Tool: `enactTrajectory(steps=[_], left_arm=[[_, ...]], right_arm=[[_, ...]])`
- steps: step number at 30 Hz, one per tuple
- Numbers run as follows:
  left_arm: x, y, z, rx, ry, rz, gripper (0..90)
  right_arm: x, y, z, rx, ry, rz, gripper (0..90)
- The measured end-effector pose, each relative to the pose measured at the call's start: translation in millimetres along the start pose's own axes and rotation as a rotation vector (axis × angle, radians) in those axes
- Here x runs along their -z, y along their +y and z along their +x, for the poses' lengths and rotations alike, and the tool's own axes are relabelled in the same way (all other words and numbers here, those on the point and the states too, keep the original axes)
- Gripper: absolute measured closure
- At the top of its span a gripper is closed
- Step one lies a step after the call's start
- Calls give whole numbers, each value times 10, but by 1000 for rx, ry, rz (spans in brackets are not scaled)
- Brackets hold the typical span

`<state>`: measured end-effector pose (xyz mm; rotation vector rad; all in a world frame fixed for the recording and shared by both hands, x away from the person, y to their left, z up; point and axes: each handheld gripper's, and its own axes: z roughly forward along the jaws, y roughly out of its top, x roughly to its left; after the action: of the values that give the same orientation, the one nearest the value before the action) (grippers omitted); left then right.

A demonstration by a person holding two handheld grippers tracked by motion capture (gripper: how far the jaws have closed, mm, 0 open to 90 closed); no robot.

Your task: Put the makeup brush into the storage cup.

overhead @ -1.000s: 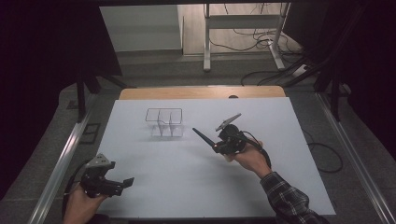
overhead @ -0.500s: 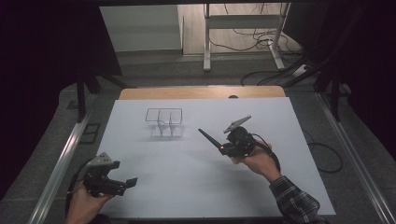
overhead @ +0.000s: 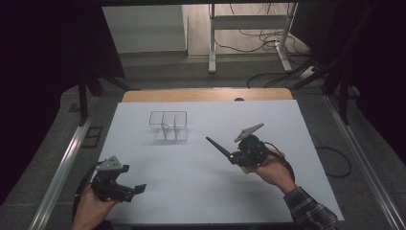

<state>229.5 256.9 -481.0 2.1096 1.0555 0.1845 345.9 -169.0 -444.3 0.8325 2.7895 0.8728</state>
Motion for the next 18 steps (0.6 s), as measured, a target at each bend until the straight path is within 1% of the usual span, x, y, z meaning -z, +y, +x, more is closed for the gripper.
enactTrajectory(steps=[2,5,9,14,18], left_arm=[[-13,24,-9,-7,-5,-2,0],[-40,57,-20,-32,-11,6,0],[-69,90,-29,-47,-12,9,0],[-109,139,-46,-74,-9,-13,0],[-156,193,-69,-85,-20,-24,0]], right_arm=[[12,-15,14,-2,3,3,734],[30,-37,33,3,6,7,734],[51,-63,52,9,13,11,734],[74,-100,83,8,21,17,733],[87,-127,112,10,28,24,734]])
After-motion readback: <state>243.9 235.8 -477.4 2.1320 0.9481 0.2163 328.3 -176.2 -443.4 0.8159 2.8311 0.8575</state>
